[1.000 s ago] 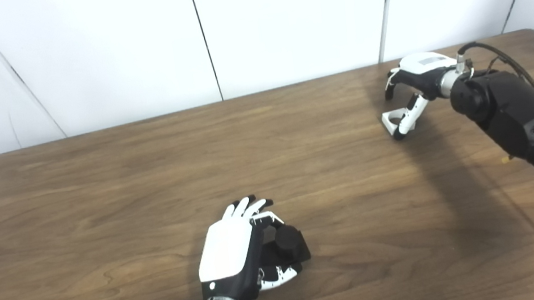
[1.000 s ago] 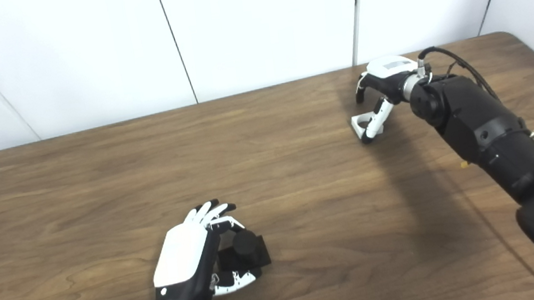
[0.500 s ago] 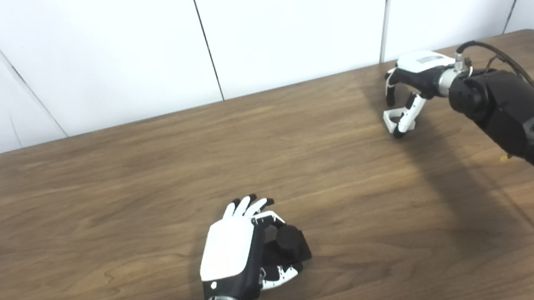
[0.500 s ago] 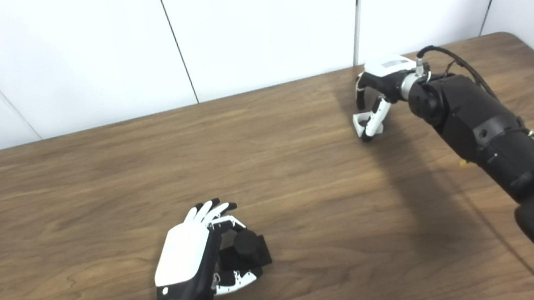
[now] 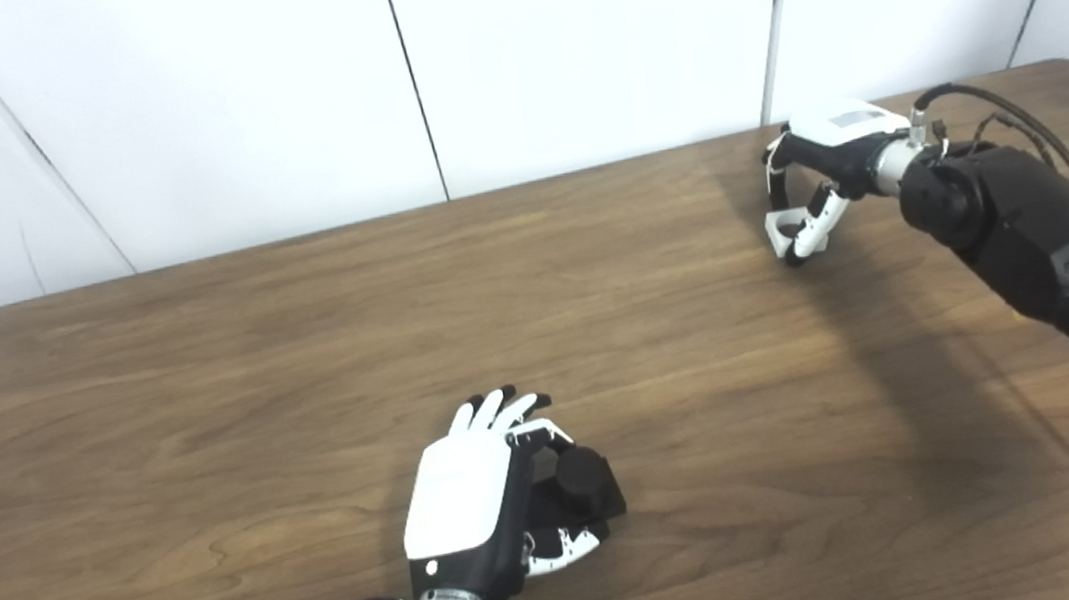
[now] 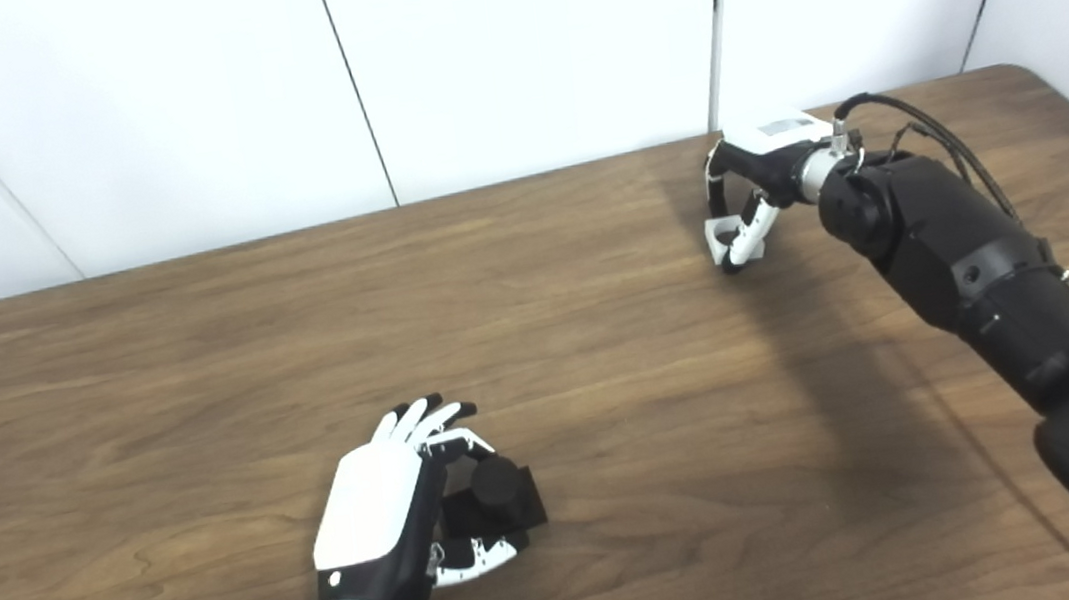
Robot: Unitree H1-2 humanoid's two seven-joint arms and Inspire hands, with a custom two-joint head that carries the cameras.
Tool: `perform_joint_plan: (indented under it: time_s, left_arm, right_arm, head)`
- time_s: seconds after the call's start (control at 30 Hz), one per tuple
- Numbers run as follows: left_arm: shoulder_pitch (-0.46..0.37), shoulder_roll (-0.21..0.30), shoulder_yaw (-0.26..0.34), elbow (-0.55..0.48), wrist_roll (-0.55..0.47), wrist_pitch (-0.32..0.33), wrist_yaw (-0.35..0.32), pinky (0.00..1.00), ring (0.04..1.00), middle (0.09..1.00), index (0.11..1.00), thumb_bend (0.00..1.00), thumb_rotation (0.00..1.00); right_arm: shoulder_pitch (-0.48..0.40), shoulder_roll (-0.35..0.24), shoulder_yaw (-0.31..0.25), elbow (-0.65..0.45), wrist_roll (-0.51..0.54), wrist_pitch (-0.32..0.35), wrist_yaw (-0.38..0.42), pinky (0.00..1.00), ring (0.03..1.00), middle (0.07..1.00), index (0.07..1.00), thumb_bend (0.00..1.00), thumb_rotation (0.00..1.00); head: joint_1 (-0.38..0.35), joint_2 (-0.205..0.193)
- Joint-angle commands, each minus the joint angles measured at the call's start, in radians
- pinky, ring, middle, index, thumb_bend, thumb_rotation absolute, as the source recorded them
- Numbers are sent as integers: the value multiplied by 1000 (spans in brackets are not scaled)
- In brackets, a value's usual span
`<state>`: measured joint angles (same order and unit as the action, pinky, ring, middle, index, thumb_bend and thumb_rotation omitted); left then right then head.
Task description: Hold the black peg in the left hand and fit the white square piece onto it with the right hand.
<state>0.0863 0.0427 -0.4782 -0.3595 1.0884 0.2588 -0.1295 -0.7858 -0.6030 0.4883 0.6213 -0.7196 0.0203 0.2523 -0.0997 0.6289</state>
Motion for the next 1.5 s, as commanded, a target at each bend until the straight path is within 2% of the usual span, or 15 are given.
perform_joint_plan:
  time_s: [0.0,0.23,0.43,0.67,0.77,0.97,1.23,1.47]
  left_arm:
    - [7,-12,2,22,10,12,-15,976,944,865,491,523,74]
    - [9,-11,7,18,1,8,-15,970,946,865,491,523,74]
    - [9,-13,7,22,4,12,-16,968,949,867,491,523,74]
    - [2,-12,4,30,18,17,-26,967,951,870,492,523,75]
    - [0,-14,5,36,14,16,-26,968,955,872,492,523,75]
    - [-4,-21,4,43,19,17,-24,976,956,874,492,523,73]
    - [-12,-29,5,67,18,13,-4,963,951,869,492,523,74]
    - [-16,-38,1,78,21,15,-2,969,951,868,492,523,73]
  right_arm:
    - [20,-8,11,21,-32,2,-5,889,965,860,488,524,158]
    - [36,-14,3,-5,-29,8,-9,884,963,857,488,524,158]
    - [73,-38,-33,-127,-12,9,3,895,967,867,489,524,156]
    - [109,-65,-70,-358,-17,66,107,876,961,873,489,525,150]
    - [130,-64,-92,-462,-11,95,160,875,971,876,491,525,151]
    - [170,-54,-127,-634,-4,112,230,897,991,885,492,525,149]
    - [206,-21,-134,-881,-3,144,345,922,1000,886,491,525,148]
    - [216,15,-123,-1020,-6,141,452,925,1000,887,491,525,149]
  head:
    - [0,1]
    - [-5,-2]
    - [-7,-4]
    - [-12,-10]
    - [-10,-12]
    - [-9,-12]
    - [-2,-15]
    - [4,-16]
